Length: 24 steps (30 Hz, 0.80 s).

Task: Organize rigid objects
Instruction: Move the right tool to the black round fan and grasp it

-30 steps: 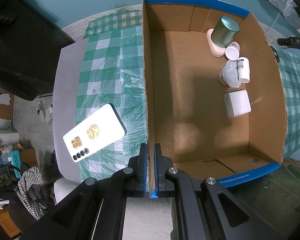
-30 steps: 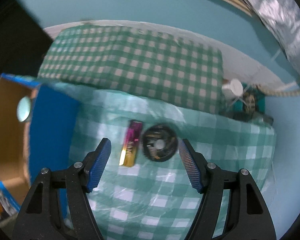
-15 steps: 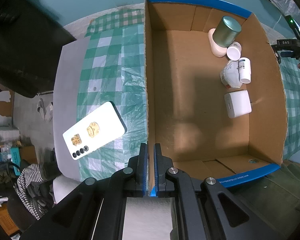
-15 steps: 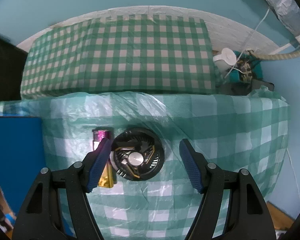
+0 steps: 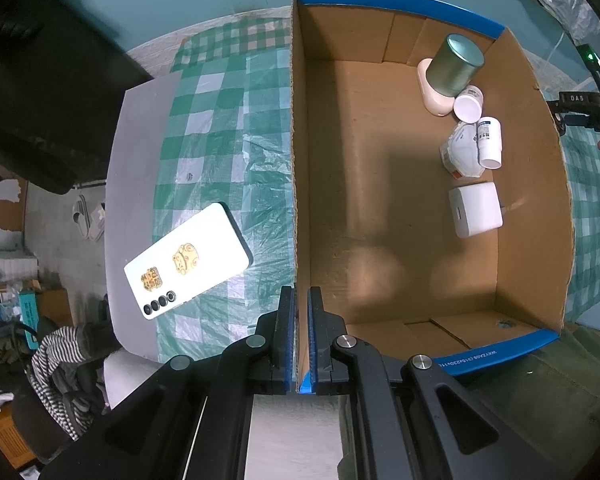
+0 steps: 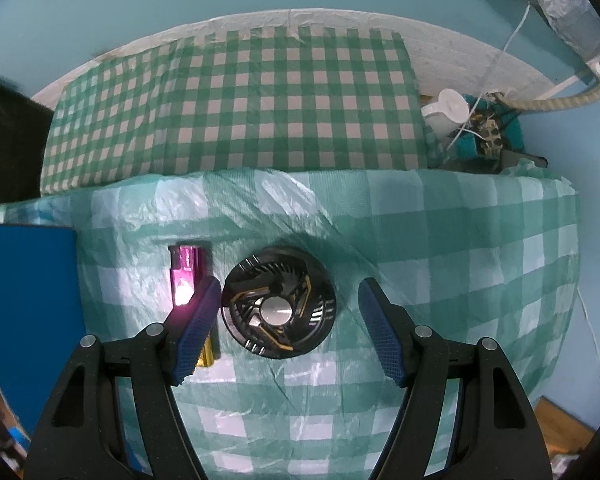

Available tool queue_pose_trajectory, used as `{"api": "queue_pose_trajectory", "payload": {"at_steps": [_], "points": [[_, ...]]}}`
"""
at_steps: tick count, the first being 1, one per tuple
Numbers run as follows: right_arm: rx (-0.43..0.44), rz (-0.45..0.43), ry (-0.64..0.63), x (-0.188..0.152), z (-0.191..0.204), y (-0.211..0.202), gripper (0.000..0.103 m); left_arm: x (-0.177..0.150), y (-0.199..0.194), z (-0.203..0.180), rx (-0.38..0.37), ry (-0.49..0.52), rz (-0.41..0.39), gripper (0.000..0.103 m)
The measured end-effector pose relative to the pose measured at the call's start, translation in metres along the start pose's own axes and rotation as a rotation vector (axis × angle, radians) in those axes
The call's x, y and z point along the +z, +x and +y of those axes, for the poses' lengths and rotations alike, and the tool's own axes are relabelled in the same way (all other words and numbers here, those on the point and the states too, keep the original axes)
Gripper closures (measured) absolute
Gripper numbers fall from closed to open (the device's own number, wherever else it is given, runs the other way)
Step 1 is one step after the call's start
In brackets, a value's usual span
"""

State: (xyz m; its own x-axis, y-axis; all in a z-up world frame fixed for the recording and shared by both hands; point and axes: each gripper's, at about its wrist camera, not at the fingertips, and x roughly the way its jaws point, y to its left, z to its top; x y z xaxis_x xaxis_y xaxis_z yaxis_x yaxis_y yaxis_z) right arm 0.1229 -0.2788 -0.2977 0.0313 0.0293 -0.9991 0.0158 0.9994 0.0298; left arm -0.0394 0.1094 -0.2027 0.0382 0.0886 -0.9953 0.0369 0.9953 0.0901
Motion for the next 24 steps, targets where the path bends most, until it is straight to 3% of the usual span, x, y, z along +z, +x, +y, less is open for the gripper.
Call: {"api": "queue_pose_trajectory", "payload": {"at_steps": [9, 12, 24], "points": [[-0.026, 0.014, -0.053, -0.010, 0.007, 0.013, 0.032, 0.000, 0.001, -0.003, 0.001, 0.004, -0.002, 0.098], [-0.015, 0.019, -0.065, -0.014, 0.009, 0.016, 0.042, 0.000, 0.001, -0.004, 0.002, 0.004, -0.002, 0.098], [-0.033, -0.030, -0.115, -0.023, 0.014, 0.003, 0.043, -0.003, 0.000, -0.004, -0.001, 0.012, -0.002, 0.098]]}}
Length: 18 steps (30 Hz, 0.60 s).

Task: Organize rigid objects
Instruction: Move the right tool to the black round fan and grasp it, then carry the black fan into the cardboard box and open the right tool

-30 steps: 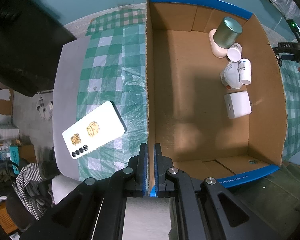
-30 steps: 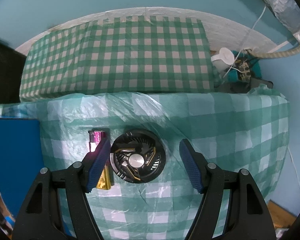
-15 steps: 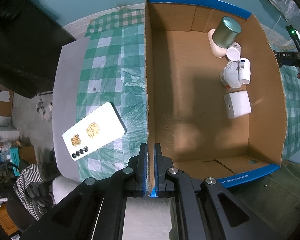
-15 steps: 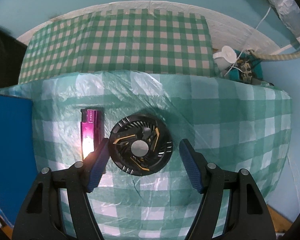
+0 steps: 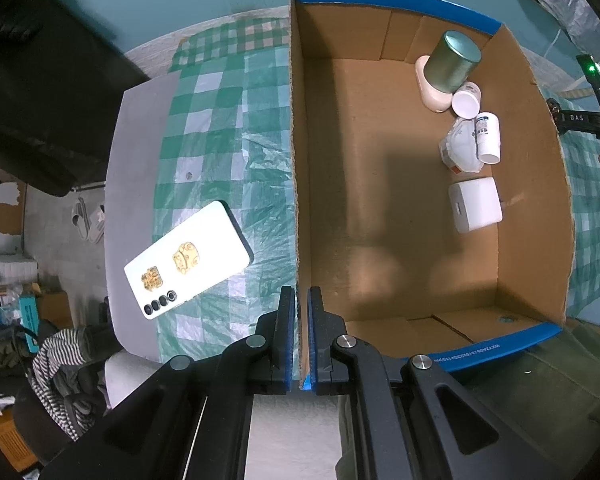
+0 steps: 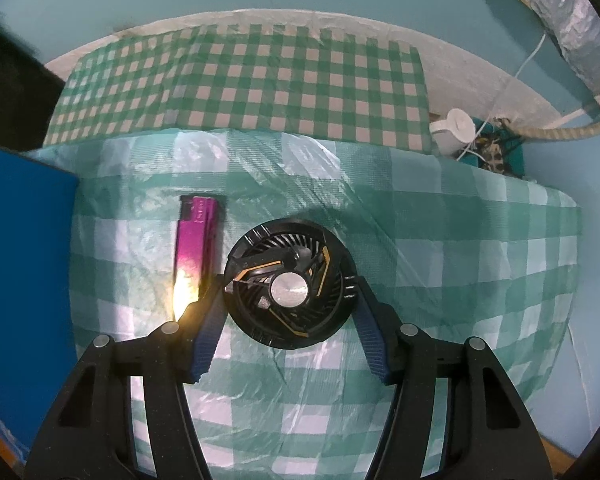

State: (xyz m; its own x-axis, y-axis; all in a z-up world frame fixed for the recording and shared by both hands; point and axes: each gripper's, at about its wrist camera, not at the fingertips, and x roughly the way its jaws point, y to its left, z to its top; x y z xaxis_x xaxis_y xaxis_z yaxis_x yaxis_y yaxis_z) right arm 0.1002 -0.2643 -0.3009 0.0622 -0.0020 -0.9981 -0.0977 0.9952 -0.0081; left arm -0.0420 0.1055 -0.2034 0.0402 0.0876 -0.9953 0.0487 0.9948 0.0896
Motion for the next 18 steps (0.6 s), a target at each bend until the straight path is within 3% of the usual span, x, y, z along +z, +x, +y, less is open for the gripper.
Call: {"api": "queue_pose_trajectory", "payload": {"at_steps": [18], "points": [[0.042, -0.052, -0.119, -0.024, 0.042, -0.056, 0.043, 0.000, 0.000, -0.002, 0.000, 0.020, -0.003, 0.098]]}}
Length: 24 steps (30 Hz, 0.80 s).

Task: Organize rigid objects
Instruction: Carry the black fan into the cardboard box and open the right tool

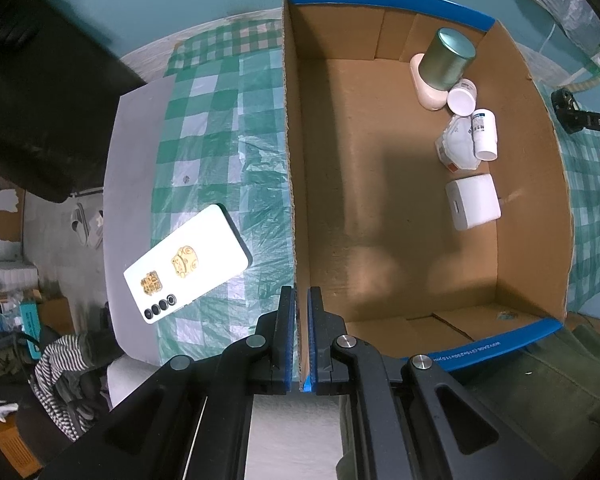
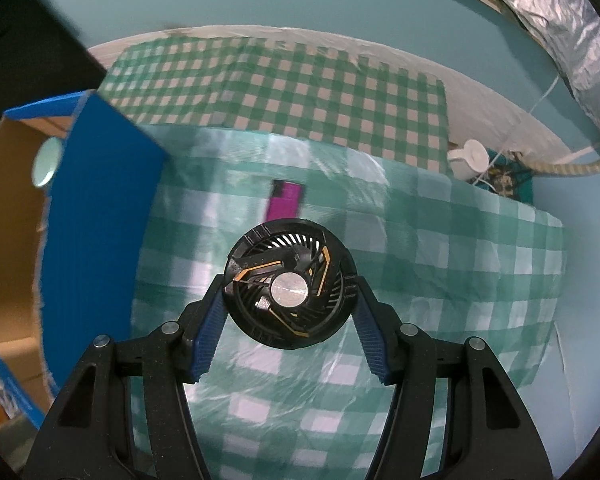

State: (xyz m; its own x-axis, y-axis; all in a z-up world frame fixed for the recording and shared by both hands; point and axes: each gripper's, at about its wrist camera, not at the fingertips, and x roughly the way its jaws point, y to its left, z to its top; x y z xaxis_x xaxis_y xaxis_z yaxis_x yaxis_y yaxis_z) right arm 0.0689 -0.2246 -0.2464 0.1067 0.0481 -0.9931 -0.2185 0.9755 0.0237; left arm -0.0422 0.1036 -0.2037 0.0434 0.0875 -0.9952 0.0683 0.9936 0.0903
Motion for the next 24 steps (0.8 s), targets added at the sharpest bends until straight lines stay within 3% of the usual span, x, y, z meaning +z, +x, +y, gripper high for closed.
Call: {"api": "queue_pose_trajectory", "payload": {"at_steps": [15, 24], "points": [[0.072, -0.079, -0.174, 0.012, 0.070, -0.053, 0.043, 0.000, 0.000, 0.000, 0.000, 0.004, -0.001, 0.098], [0.091, -0.087, -0.277, 0.019, 0.114, -0.060, 0.043, 0.000, 0.000, -0.001, 0.001, 0.005, 0.000, 0.098]]}}
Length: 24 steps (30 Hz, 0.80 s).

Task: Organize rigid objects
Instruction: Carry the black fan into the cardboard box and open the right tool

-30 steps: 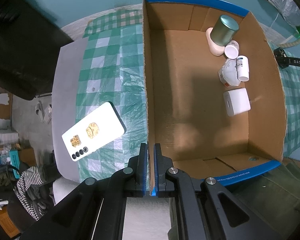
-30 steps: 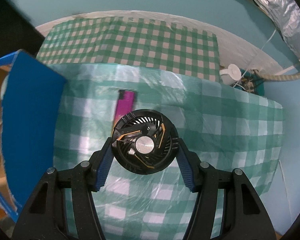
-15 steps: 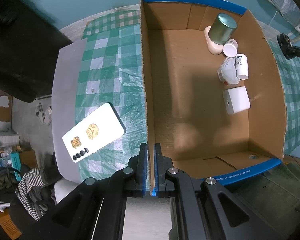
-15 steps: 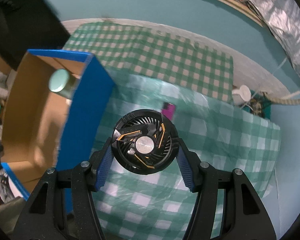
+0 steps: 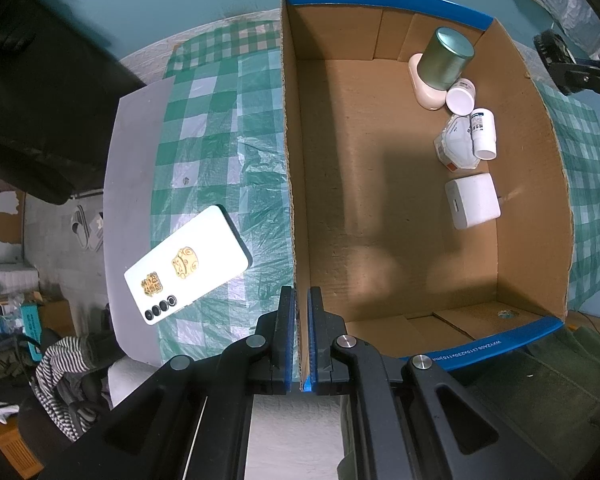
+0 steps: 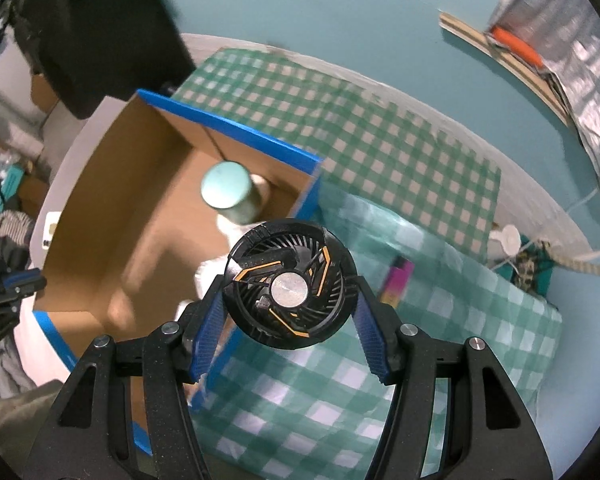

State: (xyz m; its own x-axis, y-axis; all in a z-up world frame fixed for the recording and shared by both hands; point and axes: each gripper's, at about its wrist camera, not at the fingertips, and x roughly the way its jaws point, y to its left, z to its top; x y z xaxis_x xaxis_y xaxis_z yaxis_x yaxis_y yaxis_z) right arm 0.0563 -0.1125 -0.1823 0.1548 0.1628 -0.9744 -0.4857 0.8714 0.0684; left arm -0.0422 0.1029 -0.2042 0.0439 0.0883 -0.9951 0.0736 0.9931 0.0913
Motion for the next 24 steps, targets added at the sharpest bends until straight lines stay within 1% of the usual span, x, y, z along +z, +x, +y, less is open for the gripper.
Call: {"api": "queue_pose_trajectory", "payload": {"at_steps": [10, 16, 24], "points": [[0.010, 0.016, -0.094, 0.013, 0.036, 0.013, 0.043, 0.000, 0.000, 0.000, 0.000, 0.000, 0.000, 0.098], [0.005, 0.044, -0.127, 0.016, 0.048, 0.028, 0.043, 0.000, 0.000, 0.000, 0.000, 0.001, -0.001, 0.098], [0.005, 0.064, -0.155, 0.017, 0.055, 0.036, 0.042, 0.000, 0.001, 0.000, -0.001, -0.002, 0.000, 0.098]]}}
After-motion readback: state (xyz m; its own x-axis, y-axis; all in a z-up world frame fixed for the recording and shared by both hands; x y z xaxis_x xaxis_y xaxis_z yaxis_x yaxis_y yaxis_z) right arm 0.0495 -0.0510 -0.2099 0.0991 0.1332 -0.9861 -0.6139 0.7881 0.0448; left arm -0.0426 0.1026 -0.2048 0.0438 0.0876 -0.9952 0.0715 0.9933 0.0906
